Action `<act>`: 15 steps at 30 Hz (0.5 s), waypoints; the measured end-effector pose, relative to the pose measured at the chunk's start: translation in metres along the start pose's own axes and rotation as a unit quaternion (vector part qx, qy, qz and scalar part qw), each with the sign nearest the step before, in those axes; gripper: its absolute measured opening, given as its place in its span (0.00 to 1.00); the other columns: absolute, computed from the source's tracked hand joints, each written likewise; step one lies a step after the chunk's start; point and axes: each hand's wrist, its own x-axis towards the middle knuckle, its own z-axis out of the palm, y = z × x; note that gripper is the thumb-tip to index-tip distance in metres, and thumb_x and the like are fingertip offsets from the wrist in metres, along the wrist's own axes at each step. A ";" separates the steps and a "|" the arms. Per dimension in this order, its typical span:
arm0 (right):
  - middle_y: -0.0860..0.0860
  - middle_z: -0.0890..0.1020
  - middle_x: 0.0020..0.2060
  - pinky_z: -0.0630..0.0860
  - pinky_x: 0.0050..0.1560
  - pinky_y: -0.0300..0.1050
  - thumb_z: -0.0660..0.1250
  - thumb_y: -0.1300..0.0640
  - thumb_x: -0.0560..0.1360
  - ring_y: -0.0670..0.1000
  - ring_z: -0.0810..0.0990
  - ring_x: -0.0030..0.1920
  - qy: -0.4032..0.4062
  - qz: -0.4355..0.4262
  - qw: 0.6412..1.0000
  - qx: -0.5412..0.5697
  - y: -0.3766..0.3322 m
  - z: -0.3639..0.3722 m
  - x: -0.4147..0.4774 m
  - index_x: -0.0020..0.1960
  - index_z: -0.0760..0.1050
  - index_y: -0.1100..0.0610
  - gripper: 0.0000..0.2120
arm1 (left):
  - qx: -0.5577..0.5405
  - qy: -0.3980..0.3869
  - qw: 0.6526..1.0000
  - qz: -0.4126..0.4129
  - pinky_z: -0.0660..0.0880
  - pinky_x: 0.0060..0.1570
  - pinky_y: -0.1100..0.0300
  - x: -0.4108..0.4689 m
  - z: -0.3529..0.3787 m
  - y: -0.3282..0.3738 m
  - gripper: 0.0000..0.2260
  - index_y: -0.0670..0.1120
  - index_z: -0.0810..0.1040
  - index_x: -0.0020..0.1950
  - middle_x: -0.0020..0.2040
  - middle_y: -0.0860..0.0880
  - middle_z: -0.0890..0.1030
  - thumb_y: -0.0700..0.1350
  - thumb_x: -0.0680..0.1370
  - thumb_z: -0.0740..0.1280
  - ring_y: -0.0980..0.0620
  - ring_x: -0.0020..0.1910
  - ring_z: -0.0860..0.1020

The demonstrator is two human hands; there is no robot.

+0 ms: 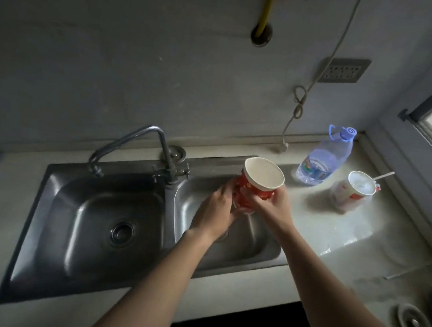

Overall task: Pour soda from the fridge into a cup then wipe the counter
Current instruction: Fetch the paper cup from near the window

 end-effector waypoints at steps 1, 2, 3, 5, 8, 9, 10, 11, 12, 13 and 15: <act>0.52 0.82 0.55 0.77 0.55 0.40 0.79 0.58 0.66 0.47 0.81 0.56 -0.003 -0.005 1.000 0.001 -0.004 0.010 -0.001 0.64 0.73 0.59 0.29 | -0.010 0.013 1.000 -0.004 0.74 0.59 0.57 -0.004 -0.008 -0.006 0.34 0.45 0.68 0.73 0.65 0.44 0.78 0.51 0.71 0.77 0.45 0.62 0.78; 0.51 0.83 0.53 0.76 0.53 0.38 0.78 0.59 0.66 0.45 0.81 0.55 -0.010 -0.009 1.000 0.004 -0.007 0.018 -0.002 0.63 0.74 0.60 0.28 | -0.015 0.028 0.999 -0.004 0.72 0.60 0.60 -0.008 -0.015 -0.012 0.34 0.44 0.68 0.73 0.65 0.44 0.78 0.50 0.71 0.77 0.46 0.62 0.77; 0.50 0.83 0.52 0.76 0.52 0.36 0.78 0.58 0.66 0.43 0.82 0.53 -0.020 -0.013 1.000 0.003 -0.011 0.027 -0.002 0.62 0.74 0.59 0.27 | -0.011 0.045 0.999 -0.006 0.71 0.60 0.61 -0.012 -0.023 -0.015 0.33 0.44 0.68 0.72 0.65 0.44 0.78 0.49 0.71 0.77 0.47 0.63 0.77; 0.50 0.84 0.51 0.78 0.54 0.42 0.79 0.52 0.65 0.46 0.82 0.54 -0.051 -0.015 0.999 -0.002 -0.019 0.044 -0.004 0.61 0.75 0.58 0.28 | 0.002 0.075 0.997 -0.012 0.72 0.60 0.59 -0.023 -0.037 -0.022 0.33 0.44 0.68 0.72 0.65 0.45 0.78 0.51 0.72 0.77 0.49 0.63 0.76; 0.49 0.84 0.52 0.79 0.57 0.49 0.79 0.47 0.63 0.48 0.82 0.55 -0.098 -0.035 0.995 -0.001 -0.028 0.067 -0.005 0.62 0.75 0.54 0.31 | 0.009 0.101 0.994 -0.049 0.77 0.58 0.50 -0.041 -0.057 -0.030 0.35 0.47 0.64 0.73 0.66 0.44 0.76 0.54 0.72 0.75 0.46 0.62 0.77; 0.48 0.83 0.53 0.79 0.56 0.49 0.80 0.46 0.62 0.48 0.82 0.55 -0.119 -0.039 0.992 0.001 -0.030 0.077 -0.005 0.63 0.74 0.54 0.33 | 0.014 0.115 0.991 -0.071 0.78 0.56 0.48 -0.049 -0.064 -0.032 0.35 0.47 0.64 0.74 0.67 0.44 0.76 0.55 0.72 0.75 0.44 0.62 0.78; 0.48 0.83 0.54 0.78 0.56 0.47 0.80 0.46 0.62 0.47 0.81 0.56 -0.142 -0.041 0.989 0.006 -0.033 0.087 -0.007 0.64 0.73 0.54 0.35 | 0.017 0.134 0.986 -0.096 0.78 0.56 0.49 -0.057 -0.071 -0.034 0.36 0.47 0.64 0.74 0.67 0.43 0.76 0.54 0.72 0.76 0.43 0.61 0.78; 0.47 0.82 0.55 0.78 0.57 0.46 0.81 0.46 0.62 0.47 0.81 0.57 -0.165 -0.041 0.985 0.014 -0.036 0.098 -0.009 0.65 0.72 0.53 0.36 | 0.020 0.154 0.980 -0.122 0.78 0.56 0.51 -0.068 -0.079 -0.034 0.36 0.45 0.64 0.75 0.67 0.42 0.76 0.53 0.72 0.76 0.42 0.61 0.78; 0.46 0.81 0.56 0.77 0.57 0.44 0.81 0.48 0.62 0.47 0.80 0.58 -0.192 -0.045 0.980 0.022 -0.038 0.111 -0.015 0.66 0.71 0.52 0.37 | 0.024 0.171 0.974 -0.150 0.76 0.56 0.55 -0.081 -0.086 -0.037 0.35 0.44 0.65 0.75 0.67 0.42 0.76 0.51 0.72 0.76 0.42 0.61 0.78; 0.45 0.81 0.56 0.77 0.57 0.42 0.82 0.49 0.62 0.46 0.80 0.58 -0.217 -0.045 0.975 0.027 -0.039 0.125 -0.021 0.66 0.70 0.52 0.37 | 0.031 0.182 0.967 -0.176 0.74 0.56 0.58 -0.097 -0.094 -0.037 0.34 0.44 0.65 0.75 0.67 0.42 0.76 0.50 0.73 0.75 0.43 0.62 0.77; 0.42 0.81 0.55 0.76 0.57 0.42 0.82 0.49 0.61 0.45 0.80 0.57 -0.268 -0.041 0.962 0.041 -0.038 0.157 -0.037 0.66 0.70 0.52 0.37 | 0.051 0.203 0.952 -0.222 0.73 0.58 0.57 -0.132 -0.109 -0.043 0.33 0.46 0.63 0.75 0.66 0.42 0.76 0.49 0.74 0.74 0.43 0.63 0.76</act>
